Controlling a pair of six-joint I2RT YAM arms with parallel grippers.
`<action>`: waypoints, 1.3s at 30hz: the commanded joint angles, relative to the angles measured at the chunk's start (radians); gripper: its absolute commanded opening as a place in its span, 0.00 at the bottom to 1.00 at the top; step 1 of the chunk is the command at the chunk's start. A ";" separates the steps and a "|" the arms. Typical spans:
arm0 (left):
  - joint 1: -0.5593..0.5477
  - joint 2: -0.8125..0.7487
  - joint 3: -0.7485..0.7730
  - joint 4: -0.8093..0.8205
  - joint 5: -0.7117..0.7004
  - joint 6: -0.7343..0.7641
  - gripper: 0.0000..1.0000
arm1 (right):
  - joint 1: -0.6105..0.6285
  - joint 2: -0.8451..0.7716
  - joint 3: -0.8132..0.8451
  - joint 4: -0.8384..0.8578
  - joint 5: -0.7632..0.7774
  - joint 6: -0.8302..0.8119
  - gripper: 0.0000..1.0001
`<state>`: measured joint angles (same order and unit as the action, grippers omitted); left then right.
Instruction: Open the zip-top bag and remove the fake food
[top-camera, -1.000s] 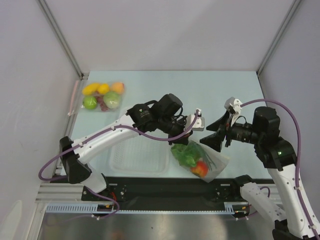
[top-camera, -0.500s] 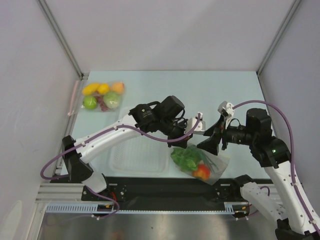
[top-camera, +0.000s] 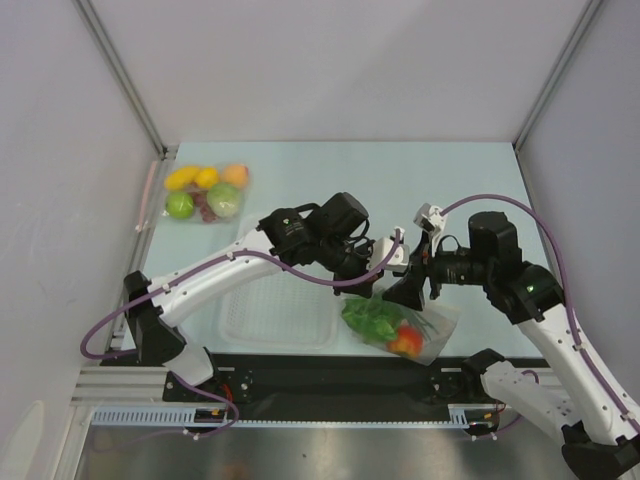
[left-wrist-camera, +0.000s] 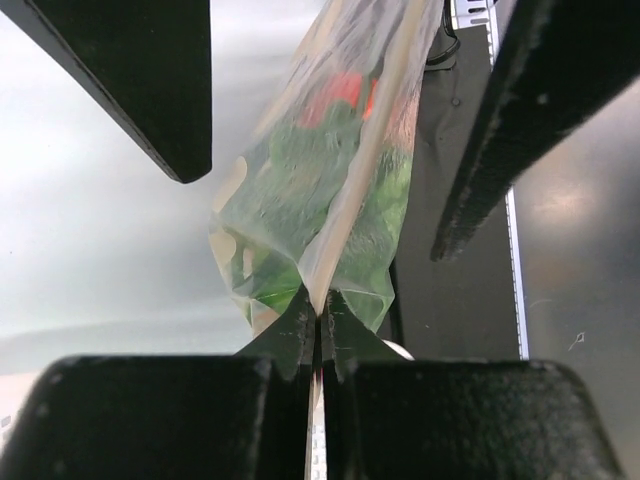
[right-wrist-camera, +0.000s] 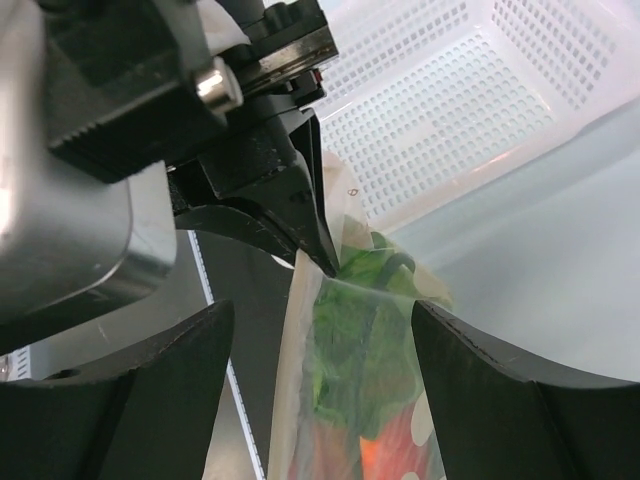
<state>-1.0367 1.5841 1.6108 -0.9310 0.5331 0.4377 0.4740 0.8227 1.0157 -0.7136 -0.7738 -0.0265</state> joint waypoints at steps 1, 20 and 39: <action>-0.008 -0.029 -0.002 0.055 0.008 0.016 0.01 | 0.029 0.032 0.020 0.026 0.022 -0.003 0.78; -0.009 -0.026 0.032 0.032 -0.022 0.018 0.00 | 0.107 -0.040 -0.071 0.057 0.136 0.082 0.72; 0.015 -0.128 -0.054 0.158 -0.068 -0.048 0.30 | 0.106 -0.063 -0.091 0.075 0.189 0.099 0.00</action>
<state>-1.0290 1.5478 1.5745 -0.8940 0.4618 0.4335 0.5747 0.7620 0.9344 -0.6746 -0.6125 0.0753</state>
